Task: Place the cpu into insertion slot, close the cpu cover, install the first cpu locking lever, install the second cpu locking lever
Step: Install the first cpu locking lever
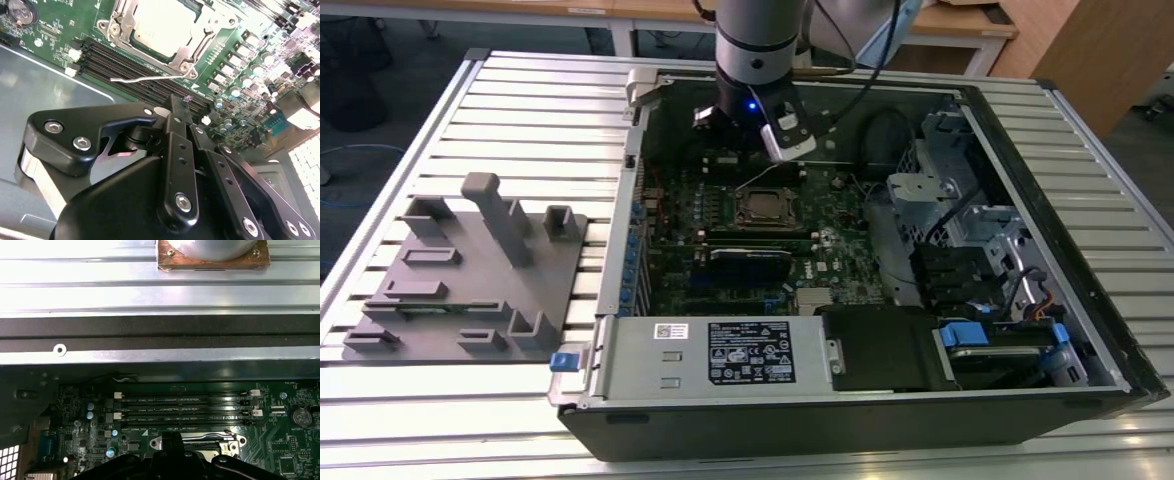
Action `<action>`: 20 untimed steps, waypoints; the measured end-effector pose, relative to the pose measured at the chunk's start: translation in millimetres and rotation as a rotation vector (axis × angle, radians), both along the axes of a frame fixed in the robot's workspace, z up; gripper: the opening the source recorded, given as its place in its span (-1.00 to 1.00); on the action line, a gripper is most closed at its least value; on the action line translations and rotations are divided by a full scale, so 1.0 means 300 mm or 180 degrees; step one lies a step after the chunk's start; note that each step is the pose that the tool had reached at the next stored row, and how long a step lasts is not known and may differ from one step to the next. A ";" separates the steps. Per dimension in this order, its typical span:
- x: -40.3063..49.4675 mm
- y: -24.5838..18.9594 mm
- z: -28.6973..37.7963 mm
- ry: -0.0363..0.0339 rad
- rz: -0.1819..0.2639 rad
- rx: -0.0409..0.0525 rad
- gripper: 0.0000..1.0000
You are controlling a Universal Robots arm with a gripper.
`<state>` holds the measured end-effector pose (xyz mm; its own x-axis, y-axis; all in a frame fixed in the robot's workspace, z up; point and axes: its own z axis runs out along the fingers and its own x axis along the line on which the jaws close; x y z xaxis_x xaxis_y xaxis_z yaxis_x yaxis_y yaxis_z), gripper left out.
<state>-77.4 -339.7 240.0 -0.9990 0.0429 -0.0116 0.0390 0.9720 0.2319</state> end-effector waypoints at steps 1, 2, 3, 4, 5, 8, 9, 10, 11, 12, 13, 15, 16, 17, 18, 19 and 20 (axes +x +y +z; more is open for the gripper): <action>0.000 0.000 0.000 0.0000 0.0000 0.0000 -0.79; 0.001 0.000 0.000 0.0000 0.0000 -0.0002 -0.79; 0.001 0.000 -0.001 0.0000 0.0000 -0.0016 -0.79; 0.001 0.000 -0.003 0.0000 0.0001 -0.0033 -0.79; 0.001 0.000 -0.005 0.0000 0.0001 -0.0044 -0.79; 0.002 0.000 -0.016 0.0000 0.0000 -0.0067 -0.79; 0.004 0.000 -0.019 0.0000 0.0000 -0.0067 -0.79; 0.008 0.000 -0.022 0.0000 -0.0002 -0.0067 -0.79; 0.012 0.000 -0.024 0.0000 -0.0003 -0.0068 -0.79; 0.019 0.001 -0.027 0.0000 -0.0005 -0.0068 -0.79; 0.025 0.001 -0.028 0.0000 -0.0006 -0.0067 -0.79; 0.038 0.001 -0.031 0.0000 -0.0008 -0.0068 -0.79; 0.044 0.002 -0.032 0.0000 -0.0009 -0.0069 -0.79; 0.049 0.003 -0.033 0.0000 -0.0010 -0.0071 -0.79; 0.053 0.004 -0.034 0.0000 -0.0010 -0.0073 -0.79; 0.055 0.005 -0.035 0.0000 -0.0010 -0.0076 -0.79; 0.057 0.005 -0.036 0.0000 -0.0011 -0.0078 -0.79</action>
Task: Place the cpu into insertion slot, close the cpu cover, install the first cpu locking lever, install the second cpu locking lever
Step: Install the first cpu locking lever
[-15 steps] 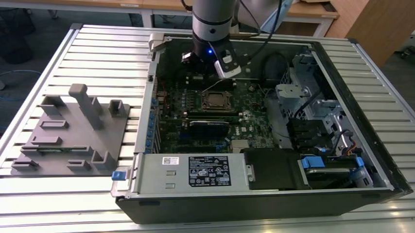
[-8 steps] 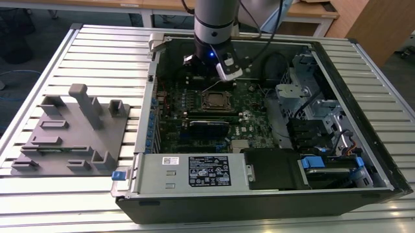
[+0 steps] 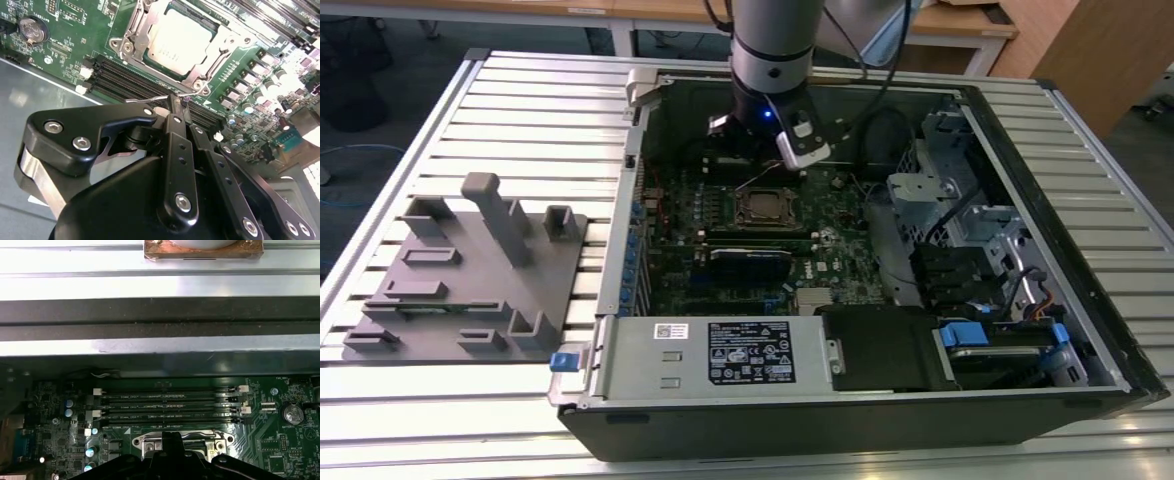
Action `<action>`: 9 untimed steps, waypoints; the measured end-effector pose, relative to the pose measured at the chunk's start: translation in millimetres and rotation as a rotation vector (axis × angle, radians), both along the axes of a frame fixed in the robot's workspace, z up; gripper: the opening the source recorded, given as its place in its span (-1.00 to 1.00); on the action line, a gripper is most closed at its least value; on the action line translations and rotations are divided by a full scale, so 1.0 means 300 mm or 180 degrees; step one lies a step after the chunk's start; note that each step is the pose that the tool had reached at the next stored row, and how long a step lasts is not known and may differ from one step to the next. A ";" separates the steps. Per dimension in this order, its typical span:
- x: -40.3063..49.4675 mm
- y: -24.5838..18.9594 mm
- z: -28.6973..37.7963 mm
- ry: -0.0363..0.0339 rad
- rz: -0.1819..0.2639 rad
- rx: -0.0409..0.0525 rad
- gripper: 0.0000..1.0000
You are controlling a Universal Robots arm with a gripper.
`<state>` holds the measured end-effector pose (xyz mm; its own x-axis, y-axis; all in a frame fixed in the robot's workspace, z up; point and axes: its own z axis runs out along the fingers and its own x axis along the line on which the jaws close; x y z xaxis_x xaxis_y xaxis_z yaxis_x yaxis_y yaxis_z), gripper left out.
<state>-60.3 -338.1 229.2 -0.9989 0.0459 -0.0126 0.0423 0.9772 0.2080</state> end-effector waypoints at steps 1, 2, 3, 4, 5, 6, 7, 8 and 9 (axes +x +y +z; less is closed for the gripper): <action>0.001 0.001 -0.001 0.0000 0.0000 -0.0001 -0.79; 0.002 0.001 -0.001 0.0000 0.0000 -0.0002 -0.79; 0.002 0.001 -0.001 0.0000 0.0000 -0.0002 -0.79; 0.002 0.001 -0.001 0.0000 0.0000 -0.0003 -0.79; 0.002 0.001 -0.001 0.0000 0.0000 -0.0002 -0.79; 0.002 0.001 -0.002 0.0000 0.0000 -0.0002 -0.79; 0.002 0.001 -0.002 0.0000 0.0000 -0.0002 -0.79; 0.002 0.003 -0.002 0.0000 0.0000 -0.0003 -0.79; 0.002 0.005 -0.003 0.0000 0.0000 -0.0005 -0.79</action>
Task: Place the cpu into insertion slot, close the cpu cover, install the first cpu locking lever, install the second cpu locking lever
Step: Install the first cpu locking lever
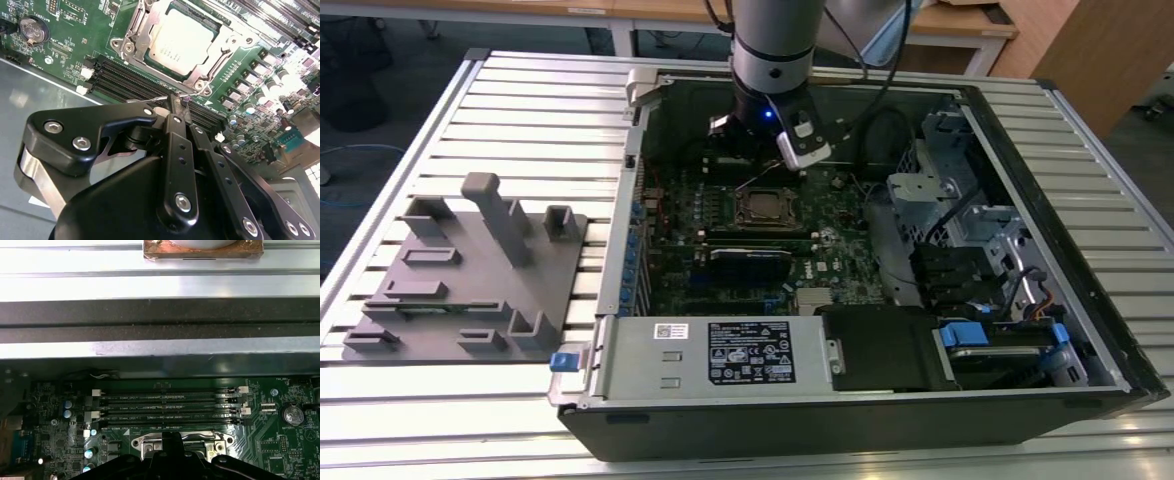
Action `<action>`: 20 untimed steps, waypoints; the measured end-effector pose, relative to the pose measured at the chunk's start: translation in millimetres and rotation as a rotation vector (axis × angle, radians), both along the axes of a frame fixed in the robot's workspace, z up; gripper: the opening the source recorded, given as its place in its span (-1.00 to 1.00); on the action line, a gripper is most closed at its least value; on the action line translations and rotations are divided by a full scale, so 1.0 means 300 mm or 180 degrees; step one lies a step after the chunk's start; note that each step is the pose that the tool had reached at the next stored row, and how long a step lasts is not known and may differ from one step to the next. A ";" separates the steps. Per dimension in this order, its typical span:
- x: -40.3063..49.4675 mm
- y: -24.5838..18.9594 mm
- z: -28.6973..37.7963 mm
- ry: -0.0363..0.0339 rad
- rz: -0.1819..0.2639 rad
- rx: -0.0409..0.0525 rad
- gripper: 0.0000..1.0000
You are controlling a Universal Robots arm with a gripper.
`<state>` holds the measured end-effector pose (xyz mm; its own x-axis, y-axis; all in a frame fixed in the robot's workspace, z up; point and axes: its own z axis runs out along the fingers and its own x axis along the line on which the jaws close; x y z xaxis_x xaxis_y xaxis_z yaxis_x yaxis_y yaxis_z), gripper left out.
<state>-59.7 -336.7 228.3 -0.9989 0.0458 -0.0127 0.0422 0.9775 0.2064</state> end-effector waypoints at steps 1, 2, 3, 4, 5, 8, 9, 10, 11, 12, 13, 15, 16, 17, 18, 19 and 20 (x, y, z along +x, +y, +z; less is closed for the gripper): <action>0.000 0.002 -0.001 0.0000 0.0000 -0.0006 -0.79; 0.000 0.004 -0.003 0.0000 0.0000 -0.0008 -0.79; 0.000 0.005 -0.005 0.0000 0.0000 -0.0008 -0.79; 0.001 0.006 -0.007 0.0000 0.0000 -0.0008 -0.79; 0.003 0.007 -0.009 0.0000 0.0000 -0.0009 -0.79; 0.012 0.009 -0.015 0.0000 -0.0001 -0.0008 -0.79; 0.013 0.011 -0.017 0.0000 -0.0001 -0.0008 -0.79; 0.014 0.013 -0.018 0.0000 -0.0001 -0.0008 -0.79; 0.015 0.015 -0.020 0.0000 -0.0001 -0.0009 -0.79; 0.017 0.018 -0.021 0.0000 -0.0001 -0.0008 -0.79; 0.020 0.019 -0.023 0.0000 -0.0001 -0.0008 -0.79; 0.027 0.021 -0.025 0.0000 -0.0002 -0.0012 -0.79; 0.033 0.021 -0.025 0.0000 -0.0003 -0.0015 -0.79; 0.039 0.022 -0.026 0.0000 -0.0005 -0.0018 -0.79; 0.046 0.022 -0.028 0.0000 -0.0007 -0.0020 -0.79; 0.049 0.022 -0.028 0.0000 -0.0008 -0.0023 -0.79; 0.049 0.021 -0.028 0.0000 -0.0008 -0.0024 -0.79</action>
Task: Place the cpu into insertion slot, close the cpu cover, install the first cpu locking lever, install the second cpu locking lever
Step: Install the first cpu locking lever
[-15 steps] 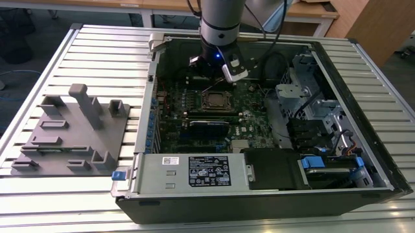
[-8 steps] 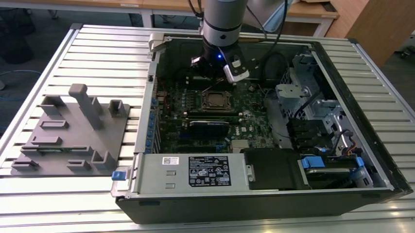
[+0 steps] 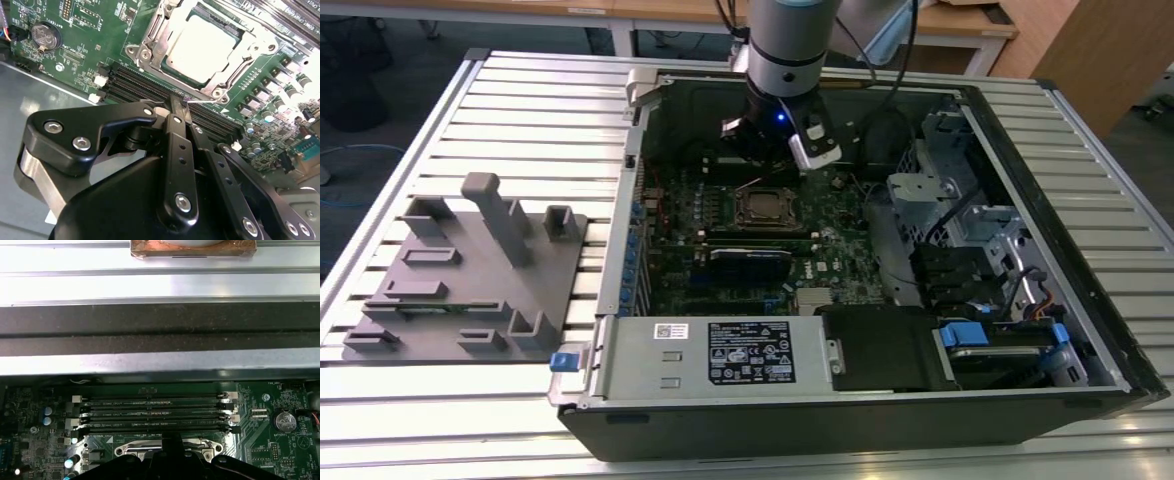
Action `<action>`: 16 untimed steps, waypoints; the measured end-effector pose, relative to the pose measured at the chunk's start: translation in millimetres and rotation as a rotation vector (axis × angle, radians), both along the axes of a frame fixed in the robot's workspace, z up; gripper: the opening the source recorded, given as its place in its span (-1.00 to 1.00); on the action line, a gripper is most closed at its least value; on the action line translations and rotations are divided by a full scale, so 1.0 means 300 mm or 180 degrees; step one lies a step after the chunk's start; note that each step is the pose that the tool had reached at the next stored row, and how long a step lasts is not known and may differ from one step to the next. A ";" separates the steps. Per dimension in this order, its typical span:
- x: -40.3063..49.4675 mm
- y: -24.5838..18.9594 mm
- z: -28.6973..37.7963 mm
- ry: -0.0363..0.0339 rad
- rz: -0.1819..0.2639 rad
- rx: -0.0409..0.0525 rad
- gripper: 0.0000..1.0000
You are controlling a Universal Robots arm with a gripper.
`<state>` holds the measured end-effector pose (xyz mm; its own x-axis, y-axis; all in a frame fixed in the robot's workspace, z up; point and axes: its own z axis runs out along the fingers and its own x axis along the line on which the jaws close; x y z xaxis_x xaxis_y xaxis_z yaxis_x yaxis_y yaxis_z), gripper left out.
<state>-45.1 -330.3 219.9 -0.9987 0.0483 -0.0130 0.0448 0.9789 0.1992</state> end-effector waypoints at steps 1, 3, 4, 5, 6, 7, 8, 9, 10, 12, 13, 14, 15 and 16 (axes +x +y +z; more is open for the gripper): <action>0.000 0.000 0.000 0.0000 0.0000 -0.0001 -0.79; 0.000 0.000 0.000 0.0000 0.0000 -0.0001 -0.79; 0.000 0.000 -0.002 -0.0001 0.0000 -0.0001 -0.79; 0.000 0.000 -0.004 -0.0002 -0.0003 -0.0001 -0.79; 0.000 0.000 -0.006 -0.0002 -0.0018 -0.0001 -0.79; 0.000 0.000 -0.008 -0.0003 -0.0048 -0.0002 -0.79; 0.000 0.000 -0.010 -0.0004 -0.0089 -0.0002 -0.79; 0.000 0.000 -0.012 -0.0004 -0.0134 -0.0002 -0.79; 0.000 0.000 -0.014 -0.0004 -0.0180 -0.0002 -0.79; 0.000 0.000 -0.017 -0.0005 -0.0280 -0.0003 -0.79; 0.000 0.000 -0.019 -0.0005 -0.0325 -0.0004 -0.79; 0.000 0.000 -0.020 -0.0006 -0.0367 -0.0008 -0.79; 0.000 0.001 -0.021 -0.0007 -0.0404 -0.0011 -0.79; 0.000 0.001 -0.022 -0.0008 -0.0431 -0.0013 -0.79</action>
